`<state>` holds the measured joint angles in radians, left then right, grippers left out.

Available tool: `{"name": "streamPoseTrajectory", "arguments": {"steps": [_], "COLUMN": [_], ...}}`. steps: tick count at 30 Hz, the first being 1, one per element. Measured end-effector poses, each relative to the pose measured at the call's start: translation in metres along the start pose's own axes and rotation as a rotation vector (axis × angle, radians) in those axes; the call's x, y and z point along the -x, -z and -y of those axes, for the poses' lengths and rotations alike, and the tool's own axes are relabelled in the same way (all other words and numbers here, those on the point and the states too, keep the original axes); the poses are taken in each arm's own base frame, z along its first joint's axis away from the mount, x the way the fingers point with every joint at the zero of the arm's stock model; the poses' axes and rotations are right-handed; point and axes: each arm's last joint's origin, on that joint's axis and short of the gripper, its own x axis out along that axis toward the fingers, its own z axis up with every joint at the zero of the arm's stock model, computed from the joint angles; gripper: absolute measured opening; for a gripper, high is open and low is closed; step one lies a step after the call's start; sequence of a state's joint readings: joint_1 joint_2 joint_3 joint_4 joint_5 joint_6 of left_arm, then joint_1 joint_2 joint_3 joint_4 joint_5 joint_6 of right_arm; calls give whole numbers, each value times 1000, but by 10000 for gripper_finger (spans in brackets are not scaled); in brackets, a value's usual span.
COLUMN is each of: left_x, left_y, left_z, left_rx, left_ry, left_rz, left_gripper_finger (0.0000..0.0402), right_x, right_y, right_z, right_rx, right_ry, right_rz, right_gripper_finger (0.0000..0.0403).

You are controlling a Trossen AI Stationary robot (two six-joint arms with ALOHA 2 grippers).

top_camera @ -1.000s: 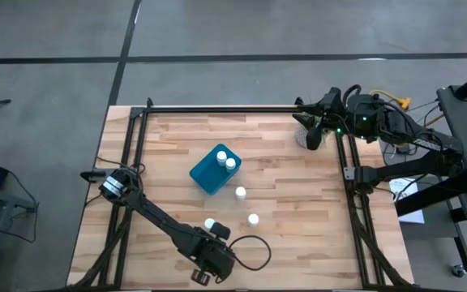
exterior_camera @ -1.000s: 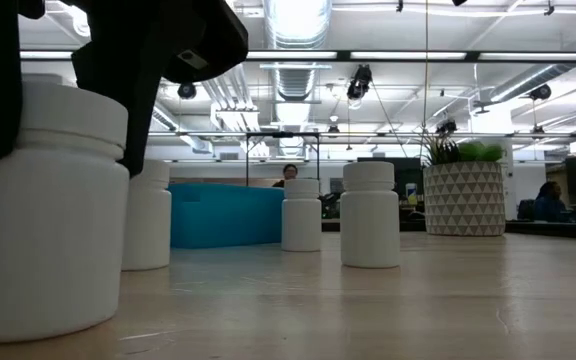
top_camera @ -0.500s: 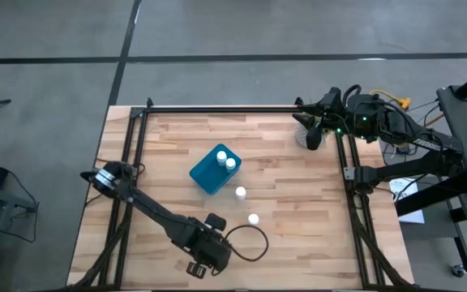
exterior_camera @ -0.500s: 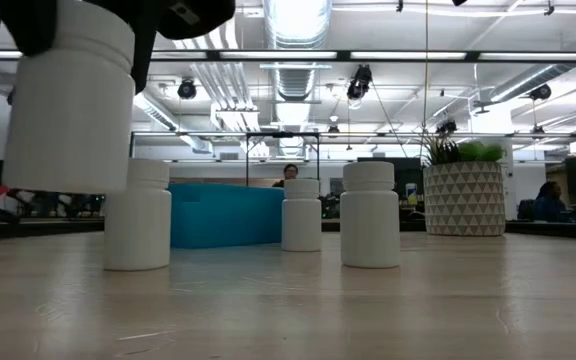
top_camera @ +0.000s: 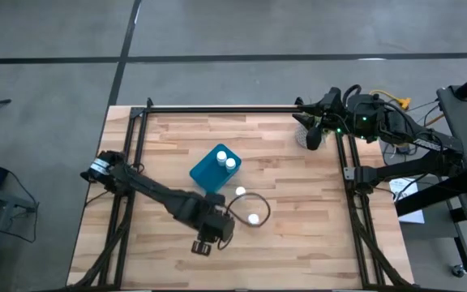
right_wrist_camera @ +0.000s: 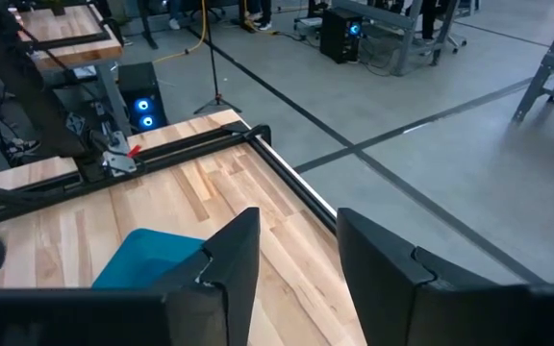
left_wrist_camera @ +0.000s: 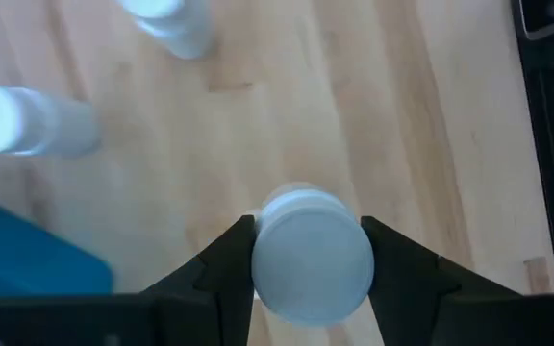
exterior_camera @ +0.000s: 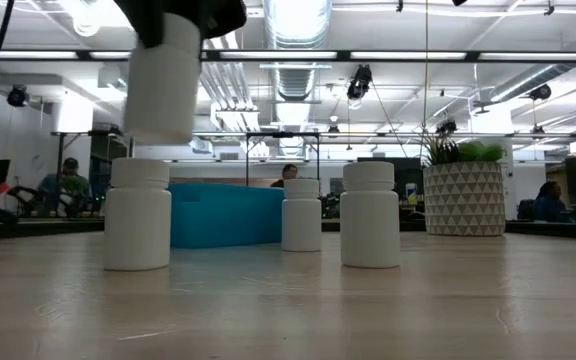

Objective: Pick and place pill bottles into a basket
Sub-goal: Put the bottom white pill bottle into the blue container

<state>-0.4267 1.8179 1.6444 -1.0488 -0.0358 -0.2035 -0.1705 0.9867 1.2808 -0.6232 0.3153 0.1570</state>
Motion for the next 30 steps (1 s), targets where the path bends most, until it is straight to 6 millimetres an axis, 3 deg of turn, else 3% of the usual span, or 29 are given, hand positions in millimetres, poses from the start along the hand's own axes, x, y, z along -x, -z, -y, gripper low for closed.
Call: {"name": "streamPoseTrajectory", "arguments": {"steps": [11,22,30], "left_x": [43,42,46], "left_y": [4,17,23], "left_z": [-57,-97,-142], "left_rx": [169,188,231], "left_ry": [-134,-191,-231], "left_rz": [101,-23,-39], "left_gripper_finger": [145,145,145], "right_x": [0,0,0], "right_y": [0,0,0], "right_z": [0,0,0], "right_rx": [-1,-1,-1], "right_ry": [0,0,0], "right_rz": [2,3,3], "right_gripper_finger": [130,132,130]}}
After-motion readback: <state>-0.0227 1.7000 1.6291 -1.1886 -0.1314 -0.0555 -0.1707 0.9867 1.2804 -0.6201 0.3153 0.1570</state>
